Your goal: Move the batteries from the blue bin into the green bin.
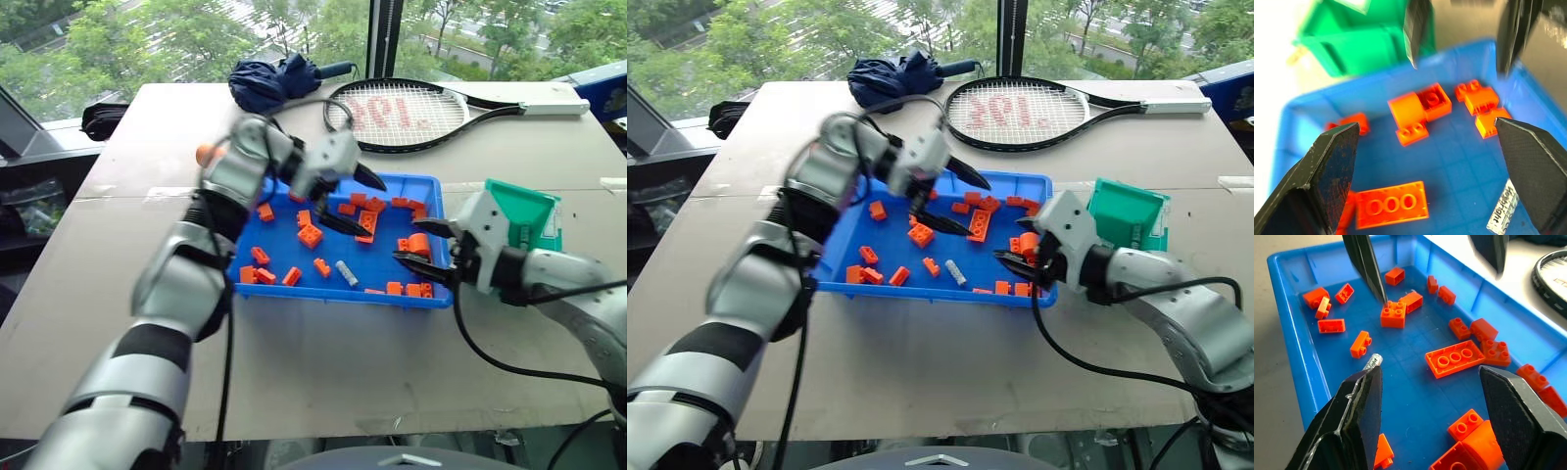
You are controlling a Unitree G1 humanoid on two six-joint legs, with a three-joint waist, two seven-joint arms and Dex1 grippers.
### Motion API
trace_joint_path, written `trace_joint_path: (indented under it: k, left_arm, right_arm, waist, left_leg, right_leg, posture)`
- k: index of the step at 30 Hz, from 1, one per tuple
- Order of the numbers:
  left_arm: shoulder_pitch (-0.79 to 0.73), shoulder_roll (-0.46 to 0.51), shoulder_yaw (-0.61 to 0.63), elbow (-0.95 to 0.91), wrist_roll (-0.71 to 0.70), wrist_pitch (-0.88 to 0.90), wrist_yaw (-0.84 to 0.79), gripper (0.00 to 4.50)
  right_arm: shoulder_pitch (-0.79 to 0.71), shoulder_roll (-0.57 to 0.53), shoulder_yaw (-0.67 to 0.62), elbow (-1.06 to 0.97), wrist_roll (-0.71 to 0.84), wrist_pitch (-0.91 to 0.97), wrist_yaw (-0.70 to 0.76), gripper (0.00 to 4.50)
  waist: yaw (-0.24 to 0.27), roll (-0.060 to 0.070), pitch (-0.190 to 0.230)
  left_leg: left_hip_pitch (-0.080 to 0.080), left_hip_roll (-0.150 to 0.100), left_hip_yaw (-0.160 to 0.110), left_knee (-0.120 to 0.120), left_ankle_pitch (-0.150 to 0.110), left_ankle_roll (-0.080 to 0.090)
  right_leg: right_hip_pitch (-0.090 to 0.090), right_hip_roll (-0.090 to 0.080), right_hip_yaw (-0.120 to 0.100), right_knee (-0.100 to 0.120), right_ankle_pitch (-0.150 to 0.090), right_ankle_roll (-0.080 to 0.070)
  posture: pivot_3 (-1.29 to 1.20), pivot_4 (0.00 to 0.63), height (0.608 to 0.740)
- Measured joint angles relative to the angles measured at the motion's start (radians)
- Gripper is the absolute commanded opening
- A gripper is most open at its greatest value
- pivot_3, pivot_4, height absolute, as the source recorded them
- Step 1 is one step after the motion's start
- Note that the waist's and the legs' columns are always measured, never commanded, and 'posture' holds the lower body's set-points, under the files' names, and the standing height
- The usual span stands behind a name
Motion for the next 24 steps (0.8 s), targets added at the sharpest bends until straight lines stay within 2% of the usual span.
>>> trace_joint_path:
  k: [4, 7, 11, 13, 19, 24]
  left_arm:
    - [0.091, 0.178, 0.029, -0.168, -0.073, 0.136, 0.000, 4.47]
    - [0.235, 0.354, 0.047, -0.279, -0.108, 0.211, 0.000, 4.47]
    - [0.411, 0.497, 0.153, -0.438, -0.184, 0.309, 0.000, 4.47]
    - [0.462, 0.526, 0.183, -0.485, -0.198, 0.335, 0.000, 4.47]
    - [0.753, 0.617, 0.392, -0.696, -0.264, 0.458, 0.035, 4.47]
    - [0.862, 0.635, 0.498, -0.775, -0.276, 0.494, 0.072, 4.47]
  right_arm:
    - [-0.104, 0.047, 0.104, 0.090, -0.049, 0.020, 0.016, 3.12]
    - [-0.204, 0.094, 0.207, 0.190, -0.092, 0.032, 0.060, 3.12]
    - [-0.295, 0.138, 0.299, 0.288, -0.129, 0.033, 0.135, 3.12]
    - [-0.318, 0.142, 0.322, 0.312, -0.140, 0.034, 0.157, 3.12]
    - [-0.424, 0.195, 0.437, 0.441, -0.200, 0.079, 0.250, 3.12]
    - [-0.453, 0.228, 0.484, 0.513, -0.250, 0.089, 0.272, 3.12]
  waist:
    - [0.003, 0.000, 0.000]
    - [-0.003, 0.001, 0.000]
    - [0.008, 0.000, 0.001]
    - [0.009, 0.000, 0.000]
    - [0.007, 0.000, 0.001]
    - [0.009, 0.001, 0.001]
  left_leg:
    - [0.000, 0.000, 0.000, 0.000, 0.000, 0.000]
    - [0.000, 0.000, 0.001, 0.000, 0.000, -0.001]
    - [-0.001, 0.000, 0.000, 0.000, 0.000, -0.001]
    - [-0.001, 0.000, 0.000, 0.000, 0.000, 0.000]
    - [-0.001, 0.001, 0.000, 0.000, 0.000, 0.001]
    - [-0.001, 0.001, 0.001, -0.001, 0.000, 0.001]
  right_leg:
    - [0.000, 0.000, 0.000, 0.000, 0.000, 0.000]
    - [-0.001, 0.001, 0.000, 0.000, 0.000, 0.000]
    - [-0.001, 0.000, 0.000, -0.001, 0.000, 0.000]
    - [-0.001, -0.001, 0.000, -0.001, 0.000, 0.000]
    - [-0.002, 0.000, 0.000, 0.000, 0.000, 0.000]
    - [-0.002, 0.000, 0.000, 0.000, 0.000, 0.000]
  posture:
    - [0.00, 0.150, 0.740]
    - [0.00, 0.150, 0.740]
    - [0.00, 0.150, 0.740]
    - [0.00, 0.150, 0.740]
    - [0.00, 0.150, 0.740]
    - [0.00, 0.150, 0.740]
